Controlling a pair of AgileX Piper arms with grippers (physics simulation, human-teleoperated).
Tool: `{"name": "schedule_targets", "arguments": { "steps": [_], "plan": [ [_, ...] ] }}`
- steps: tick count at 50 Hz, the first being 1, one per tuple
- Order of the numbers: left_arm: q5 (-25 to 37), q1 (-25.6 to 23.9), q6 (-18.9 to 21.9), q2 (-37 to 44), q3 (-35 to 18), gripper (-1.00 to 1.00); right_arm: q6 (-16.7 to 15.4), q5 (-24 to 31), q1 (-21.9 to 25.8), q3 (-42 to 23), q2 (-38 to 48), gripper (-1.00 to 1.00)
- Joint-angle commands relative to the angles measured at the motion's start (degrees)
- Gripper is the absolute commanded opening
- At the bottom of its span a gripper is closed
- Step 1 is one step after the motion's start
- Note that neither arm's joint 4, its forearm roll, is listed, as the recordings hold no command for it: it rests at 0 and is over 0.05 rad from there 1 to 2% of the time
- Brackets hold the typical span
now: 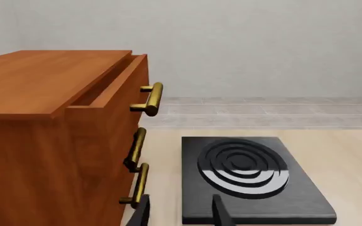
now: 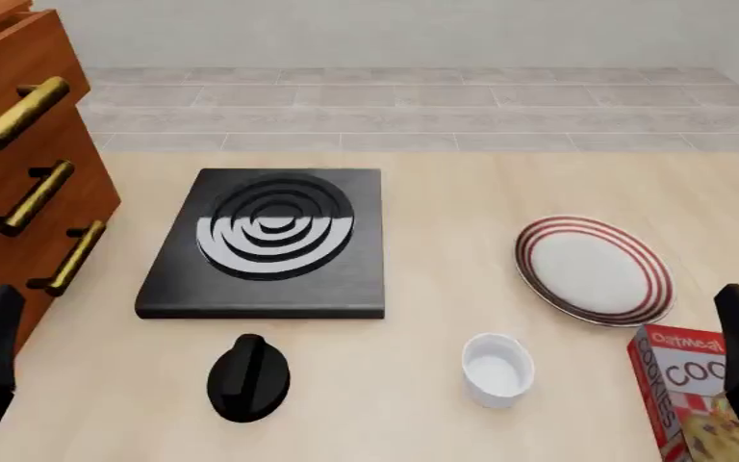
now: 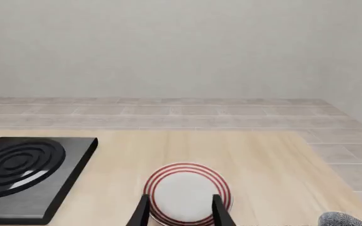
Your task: Pick the akita bowl in the top layer of the wooden cabinet and place it on the plate.
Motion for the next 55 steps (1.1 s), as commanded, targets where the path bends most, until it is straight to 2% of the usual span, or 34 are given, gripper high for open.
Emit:
{"name": "schedule_targets", "arguments": {
  "steps": [1,8,18,25,41,43,46,51,53,55],
  "plan": [
    [0.2,0.1,0.4,0.0,-0.3,1.0,0.3,-0.1,-0.1,-0.1,0.5,1.0],
    [-0.1,-0.5,1.7,0.7,-0.7,1.0,0.3,0.2,-0.2,-0.1,0.2,1.0],
    [3.0,-1.0,3.9,0.2,-3.9,1.0,0.3,0.0,-0.1,-0.1,0.4,1.0],
    [5.5,-0.4,4.0,0.8,-7.2,1.0,0.4,0.2,-0.1,-0.2,0.3,1.0],
    [6.8,-1.3,4.9,3.7,-12.3,1.0,0.3,0.3,-0.1,-0.3,0.2,1.0],
    [7.4,-0.9,3.0,4.4,-13.5,1.0,0.3,0.4,-0.1,-0.4,0.1,1.0],
    [8.0,-1.5,4.7,4.3,-14.5,1.0,0.3,0.4,-0.2,-0.4,0.2,1.0],
    [8.6,-1.5,4.9,5.6,-17.0,1.0,0.2,0.4,-0.1,-0.4,0.2,1.0],
    [9.1,-2.1,7.2,5.8,-18.5,1.0,0.2,0.3,-0.1,-0.4,0.3,1.0],
    [9.3,-2.1,7.2,7.6,-20.9,1.0,0.2,0.3,-0.1,-0.4,0.3,1.0]
  ]
}}
